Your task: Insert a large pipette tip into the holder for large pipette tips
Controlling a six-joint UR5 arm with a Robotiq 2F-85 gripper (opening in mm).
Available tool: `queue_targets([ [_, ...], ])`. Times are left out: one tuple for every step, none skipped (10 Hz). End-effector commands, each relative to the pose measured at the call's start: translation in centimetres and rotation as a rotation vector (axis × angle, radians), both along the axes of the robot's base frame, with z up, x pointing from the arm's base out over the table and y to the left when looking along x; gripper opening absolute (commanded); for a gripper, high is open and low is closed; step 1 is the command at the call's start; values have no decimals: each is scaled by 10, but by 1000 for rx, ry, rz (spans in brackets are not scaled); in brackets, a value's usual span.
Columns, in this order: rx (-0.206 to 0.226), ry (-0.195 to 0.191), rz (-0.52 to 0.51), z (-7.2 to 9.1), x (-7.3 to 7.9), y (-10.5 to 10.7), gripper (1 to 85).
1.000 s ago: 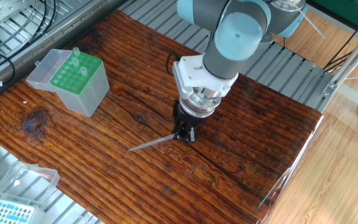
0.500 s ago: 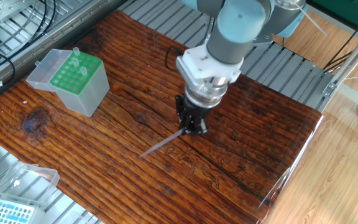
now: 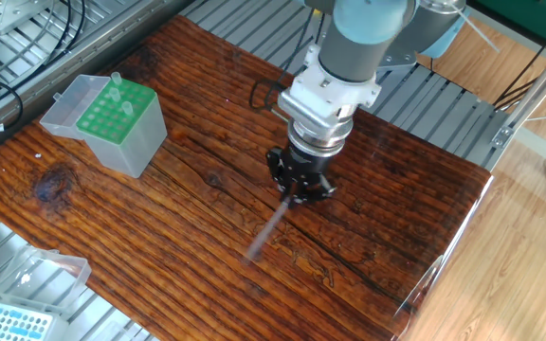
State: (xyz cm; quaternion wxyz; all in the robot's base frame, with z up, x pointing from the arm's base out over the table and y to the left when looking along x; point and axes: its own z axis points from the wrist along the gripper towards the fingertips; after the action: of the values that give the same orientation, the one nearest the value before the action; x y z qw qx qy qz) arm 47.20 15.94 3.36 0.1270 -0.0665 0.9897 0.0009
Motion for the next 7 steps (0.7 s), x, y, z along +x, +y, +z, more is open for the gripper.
queue_targets([
  [41, 67, 259, 4, -18, 17, 97],
  [36, 78, 293, 3, -21, 17, 97],
  [62, 77, 324, 4, -23, 25, 100],
  [76, 73, 339, 5, -23, 29, 103],
  [79, 80, 340, 5, -25, 29, 103],
  [78, 105, 343, 3, -30, 28, 107],
  [28, 112, 355, 2, -29, 15, 110],
])
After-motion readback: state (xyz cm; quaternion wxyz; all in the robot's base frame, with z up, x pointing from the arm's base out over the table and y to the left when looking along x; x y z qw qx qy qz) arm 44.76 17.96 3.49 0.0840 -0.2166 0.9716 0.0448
